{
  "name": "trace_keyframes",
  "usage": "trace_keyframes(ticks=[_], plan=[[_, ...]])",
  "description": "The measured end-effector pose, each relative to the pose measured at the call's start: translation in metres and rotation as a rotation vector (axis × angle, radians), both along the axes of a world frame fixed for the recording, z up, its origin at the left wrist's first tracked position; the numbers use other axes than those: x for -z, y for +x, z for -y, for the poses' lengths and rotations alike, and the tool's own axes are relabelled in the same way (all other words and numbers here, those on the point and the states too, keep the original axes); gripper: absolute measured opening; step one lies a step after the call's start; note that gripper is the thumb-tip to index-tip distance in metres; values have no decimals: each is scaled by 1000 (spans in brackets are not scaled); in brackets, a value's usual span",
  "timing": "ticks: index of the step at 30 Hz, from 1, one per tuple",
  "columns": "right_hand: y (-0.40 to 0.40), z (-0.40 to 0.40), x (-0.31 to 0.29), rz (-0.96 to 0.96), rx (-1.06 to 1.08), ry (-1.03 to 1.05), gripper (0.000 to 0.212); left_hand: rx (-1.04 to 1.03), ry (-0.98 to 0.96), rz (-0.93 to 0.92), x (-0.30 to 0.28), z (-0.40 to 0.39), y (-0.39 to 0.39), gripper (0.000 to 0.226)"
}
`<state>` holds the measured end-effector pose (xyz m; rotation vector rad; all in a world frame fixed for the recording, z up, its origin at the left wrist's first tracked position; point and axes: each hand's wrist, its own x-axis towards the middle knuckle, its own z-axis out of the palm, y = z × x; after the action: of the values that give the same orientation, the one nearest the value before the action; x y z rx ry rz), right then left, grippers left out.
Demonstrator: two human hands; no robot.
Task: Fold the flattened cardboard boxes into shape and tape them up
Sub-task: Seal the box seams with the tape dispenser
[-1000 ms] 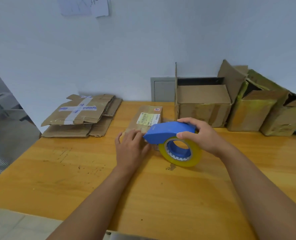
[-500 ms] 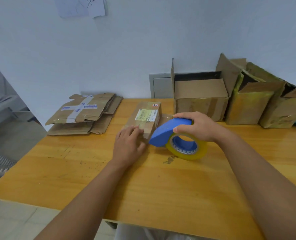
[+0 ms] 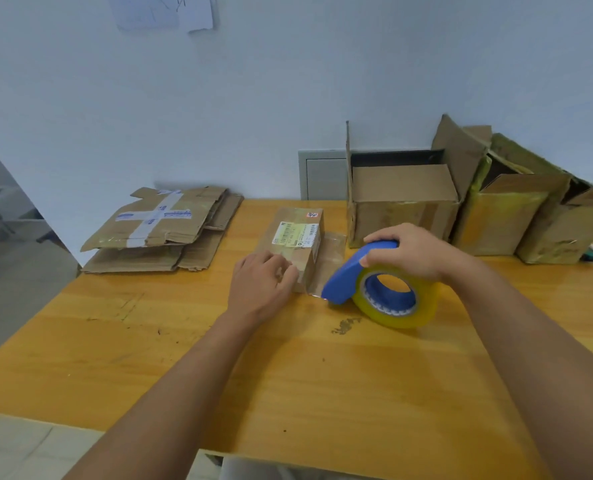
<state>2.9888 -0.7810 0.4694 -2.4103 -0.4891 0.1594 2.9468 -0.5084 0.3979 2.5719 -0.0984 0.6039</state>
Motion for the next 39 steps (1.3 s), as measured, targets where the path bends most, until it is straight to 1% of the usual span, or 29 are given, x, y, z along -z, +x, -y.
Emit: trace_keyframes(ticks=[3, 6, 10, 13, 19, 24, 26, 28, 32, 34, 36, 39], plan=[[-6, 12, 1, 80, 112, 178, 60, -90, 35, 0, -1, 8, 5, 54], [-8, 8, 7, 185, 217, 334, 67, -156, 94, 10, 0, 17, 11, 49], [-10, -14, 21, 284, 329, 462, 69, -208, 159, 47, 7, 26, 12, 35], [-11, -35, 32, 325, 360, 531, 72, -207, 188, 69, 13, 26, 9, 32], [-10, -71, 52, 388, 420, 612, 74, -205, 271, 115, 17, 25, 3, 33], [-13, -85, 69, 393, 481, 673, 77, -251, 274, 122, 13, 31, 4, 37], [-13, -86, 74, 393, 499, 686, 79, -221, 241, 138, 14, 28, 4, 37], [-10, -83, 76, 391, 518, 717, 82, -170, 143, 143, 13, 20, 2, 34], [-7, -80, 79, 395, 518, 741, 83, -78, 6, 62, 4, -5, 9, 28], [-8, -79, 82, 404, 503, 731, 81, -55, -65, 67, 2, -15, 12, 22], [-7, -78, 83, 403, 496, 727, 81, -79, -116, 102, 6, -17, 11, 15], [-6, -78, 83, 409, 484, 717, 81, -179, -192, 122, 18, -12, 7, 16]])
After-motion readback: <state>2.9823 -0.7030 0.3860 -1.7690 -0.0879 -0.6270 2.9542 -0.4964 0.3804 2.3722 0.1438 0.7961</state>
